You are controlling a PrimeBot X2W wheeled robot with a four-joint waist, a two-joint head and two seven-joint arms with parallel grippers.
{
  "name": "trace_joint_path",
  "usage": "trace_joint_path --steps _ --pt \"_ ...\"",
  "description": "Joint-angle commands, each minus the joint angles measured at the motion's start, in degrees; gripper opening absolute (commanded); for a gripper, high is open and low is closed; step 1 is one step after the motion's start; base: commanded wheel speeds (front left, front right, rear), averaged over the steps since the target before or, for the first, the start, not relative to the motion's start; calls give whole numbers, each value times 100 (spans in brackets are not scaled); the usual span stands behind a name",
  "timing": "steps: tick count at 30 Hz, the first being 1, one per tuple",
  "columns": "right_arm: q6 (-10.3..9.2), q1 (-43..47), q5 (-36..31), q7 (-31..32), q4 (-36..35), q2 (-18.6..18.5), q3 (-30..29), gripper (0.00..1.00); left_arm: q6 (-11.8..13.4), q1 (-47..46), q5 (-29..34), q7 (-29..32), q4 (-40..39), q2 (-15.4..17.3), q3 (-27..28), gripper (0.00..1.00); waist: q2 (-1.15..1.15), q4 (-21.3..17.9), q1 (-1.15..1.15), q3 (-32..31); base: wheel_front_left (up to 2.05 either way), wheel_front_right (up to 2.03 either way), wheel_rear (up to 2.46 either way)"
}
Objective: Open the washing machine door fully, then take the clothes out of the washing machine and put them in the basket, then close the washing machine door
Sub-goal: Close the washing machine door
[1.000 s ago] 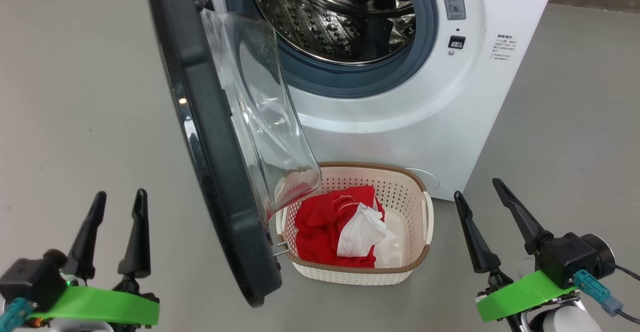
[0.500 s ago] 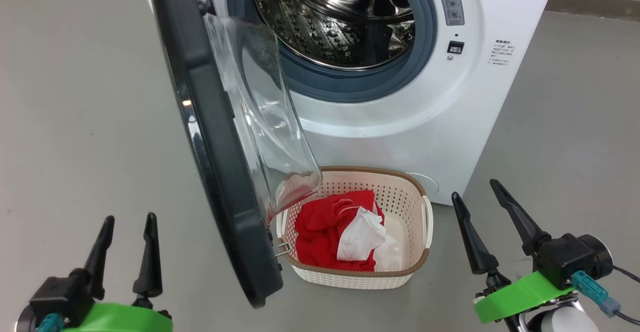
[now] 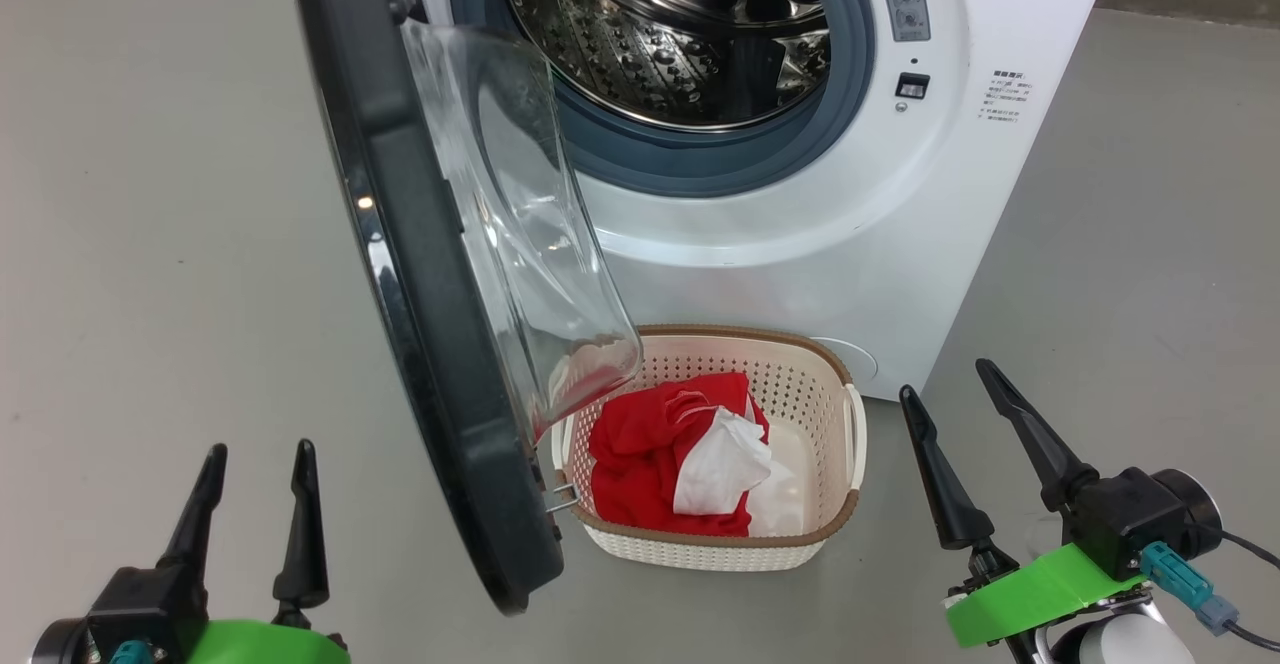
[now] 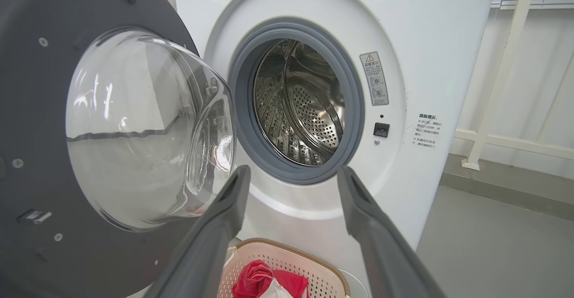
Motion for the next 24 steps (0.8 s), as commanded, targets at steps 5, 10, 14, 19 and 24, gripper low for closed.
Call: trace_joint_path --steps 5,10,14,19,24 --pt "36 -120 71 -36 -147 7 102 100 -39 -74 132 -68 -74 -18 314 100 0 -10 0 -15 0 0 0" --pt "36 -111 66 -36 -152 15 86 100 -105 -63 206 -68 -40 -86 381 100 0 2 0 -24 0 0 0" --pt "36 -111 73 -36 -150 20 87 100 -165 -56 276 -68 -3 -120 399 100 0 8 0 -26 0 0 0" --pt "36 -115 79 -36 -152 17 93 100 -285 -106 88 -69 29 -258 461 0 0 11 0 -35 0 0 0" --pt "36 -107 77 -36 -144 4 99 100 -803 -320 -1881 175 6 -574 693 0 0 11 0 -46 0 0 0"
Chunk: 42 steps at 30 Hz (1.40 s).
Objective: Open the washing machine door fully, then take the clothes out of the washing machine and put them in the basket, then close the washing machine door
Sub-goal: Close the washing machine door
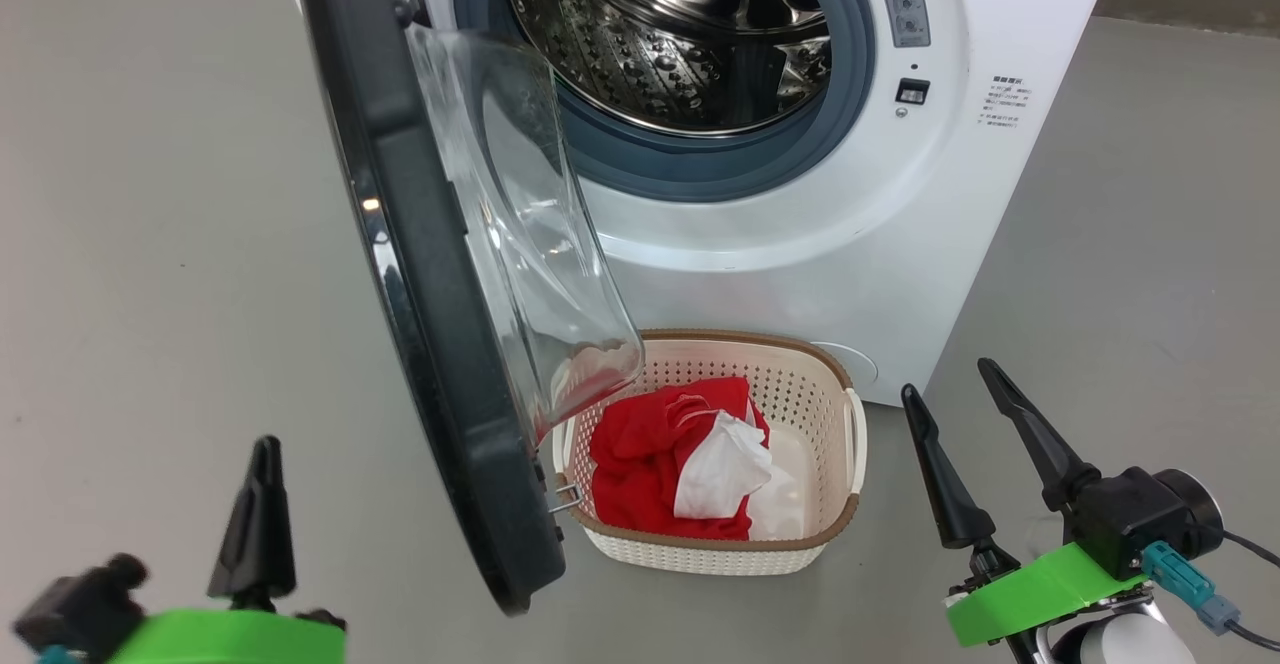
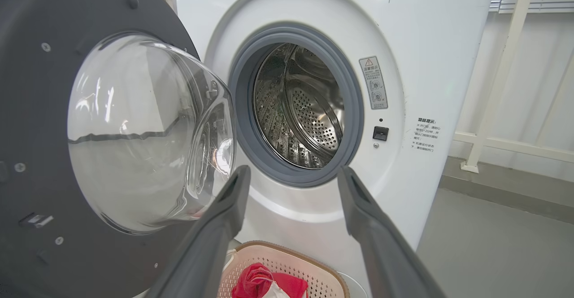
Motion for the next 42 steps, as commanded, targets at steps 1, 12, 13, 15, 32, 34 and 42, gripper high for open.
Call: trace_joint_path --steps 1,12,13,15,32,34,42 --pt "36 -110 79 -36 -144 -13 127 100 -96 -298 -555 98 -209 74 258 0 0 -7 0 3 0 0 0" --pt "36 -140 90 -36 -136 -43 140 100 94 -604 -5505 1934 -1222 30 377 0 0 -67 0 63 0 0 0" --pt "36 -143 91 -36 -135 -46 142 100 233 -612 -5741 2096 -1311 30 397 0 0 -75 0 71 0 0 0" --pt "36 -149 91 -36 -136 -49 145 100 366 -617 -5907 2248 -1399 46 404 0 0 -85 0 84 0 0 0" --pt "36 -251 107 -36 -167 -42 174 100 1030 -448 -6288 3057 -2197 225 57 0 0 -442 0 287 0 0 0" --pt "36 -269 111 -36 -170 -36 172 100 1029 -457 -6276 3034 -2228 210 29 0 0 -505 0 316 0 0 0" --pt "36 -316 133 -36 -174 -24 211 100 976 -662 -6296 2918 -2174 134 -132 0 0 -786 0 436 0 0 0"
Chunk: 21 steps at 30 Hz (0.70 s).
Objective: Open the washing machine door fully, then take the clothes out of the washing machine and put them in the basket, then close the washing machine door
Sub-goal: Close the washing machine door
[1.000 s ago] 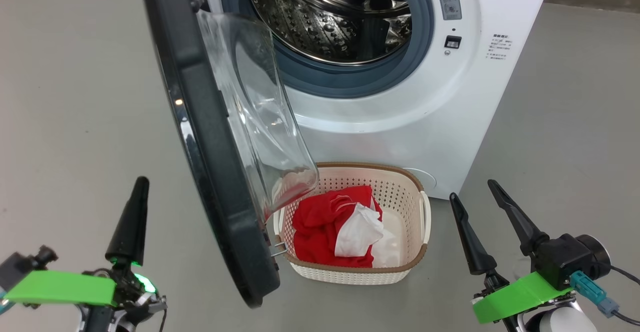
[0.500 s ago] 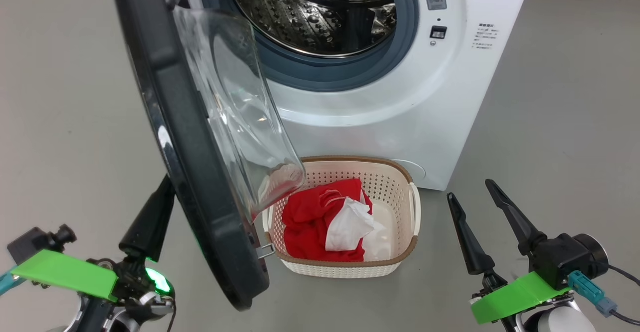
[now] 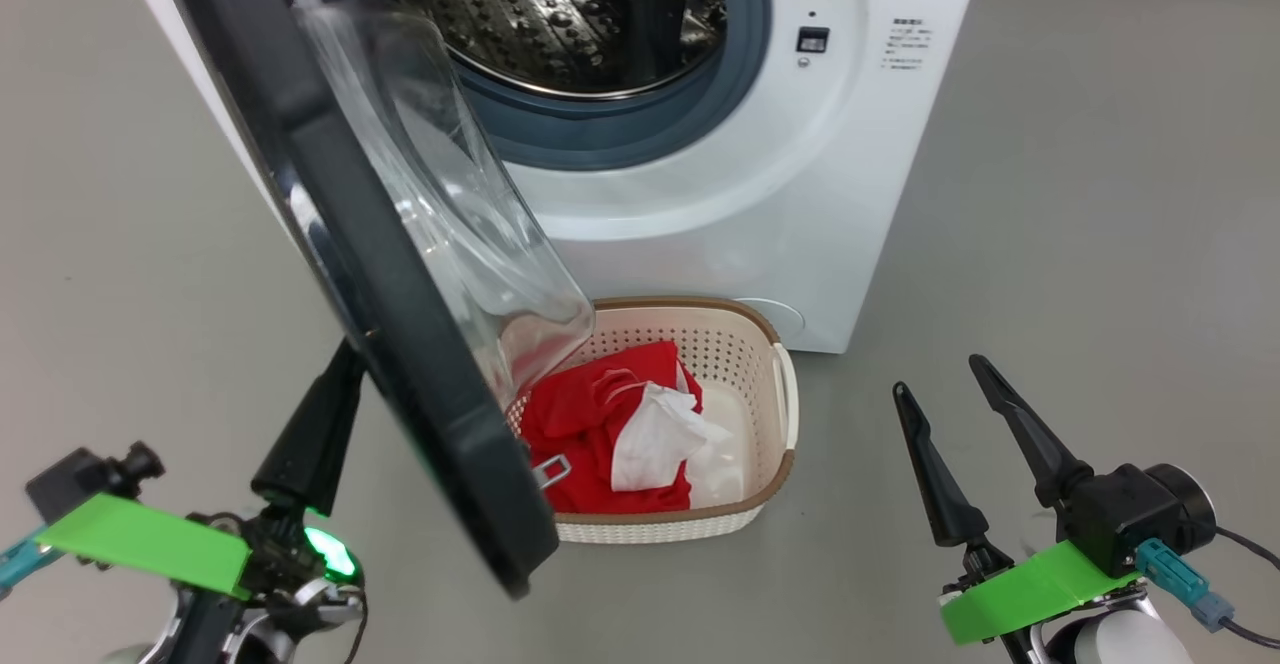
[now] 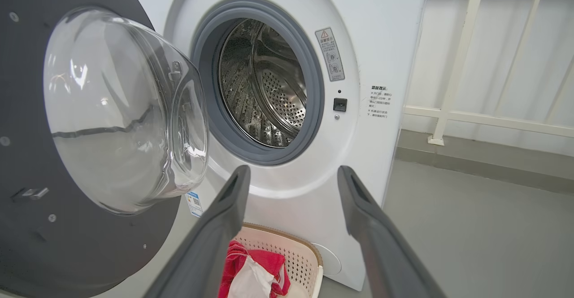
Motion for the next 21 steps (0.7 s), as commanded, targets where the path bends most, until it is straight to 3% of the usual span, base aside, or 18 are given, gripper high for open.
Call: trace_joint_path --steps 1,21 --pt "36 -280 117 -36 -158 -13 127 100 -84 -321 -7 29 -149 4 -14 0 0 -143 0 73 0 0 0" --pt "36 -492 139 -36 -249 50 83 100 -204 -1318 101 -435 295 -63 -252 0 0 -1203 0 538 0 0 0"
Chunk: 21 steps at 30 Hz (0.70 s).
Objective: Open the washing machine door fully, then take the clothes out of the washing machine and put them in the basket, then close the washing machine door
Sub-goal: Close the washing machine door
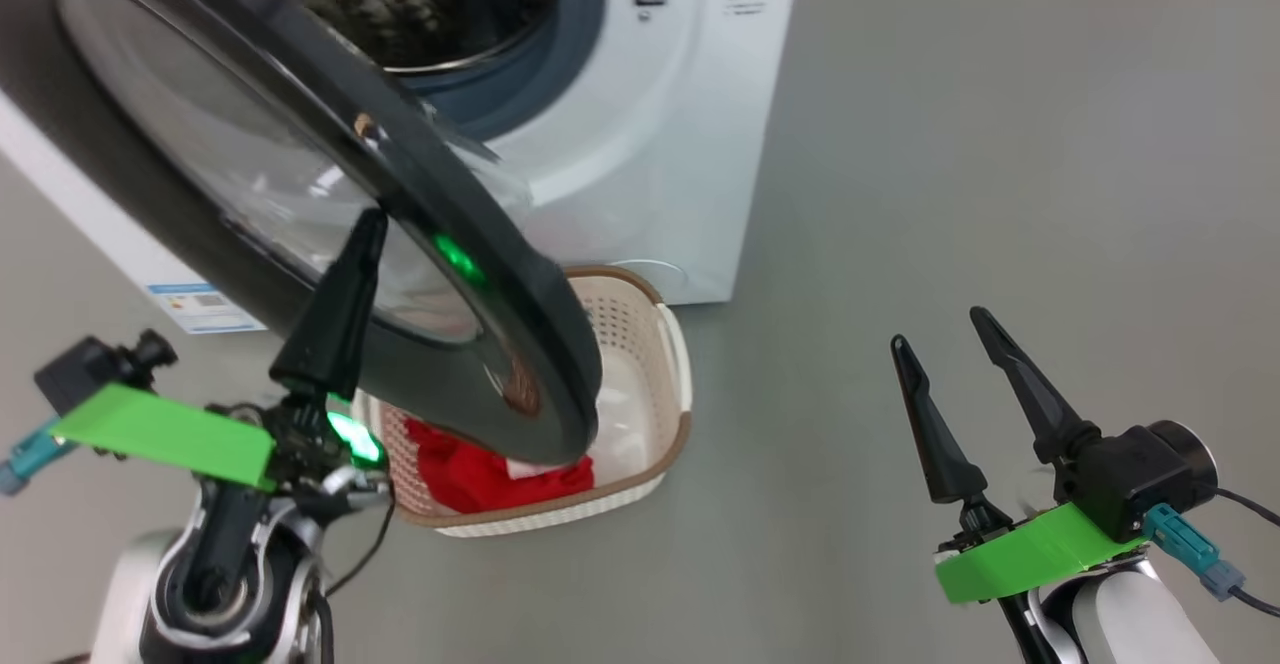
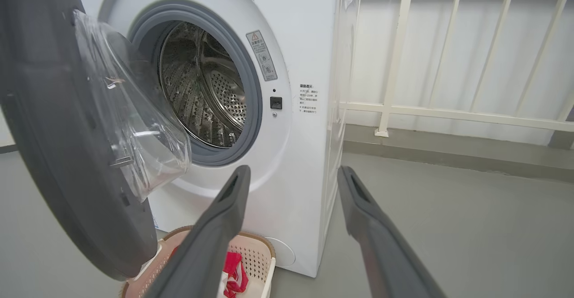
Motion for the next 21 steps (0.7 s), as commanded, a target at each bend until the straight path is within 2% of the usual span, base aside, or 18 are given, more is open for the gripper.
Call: trace_joint_path --steps 1,12,21 --pt "36 -173 113 -36 -169 18 95 100 -53 -291 53 -38 -110 40 143 0 0 -246 0 177 0 0 0" --pt "36 -289 121 -36 -208 59 85 100 -22 -1078 135 -406 366 28 159 0 0 -686 0 469 0 0 0" --pt "36 -402 116 -36 -233 73 104 100 -157 -1773 279 -554 856 76 181 0 0 -888 0 701 0 0 0"
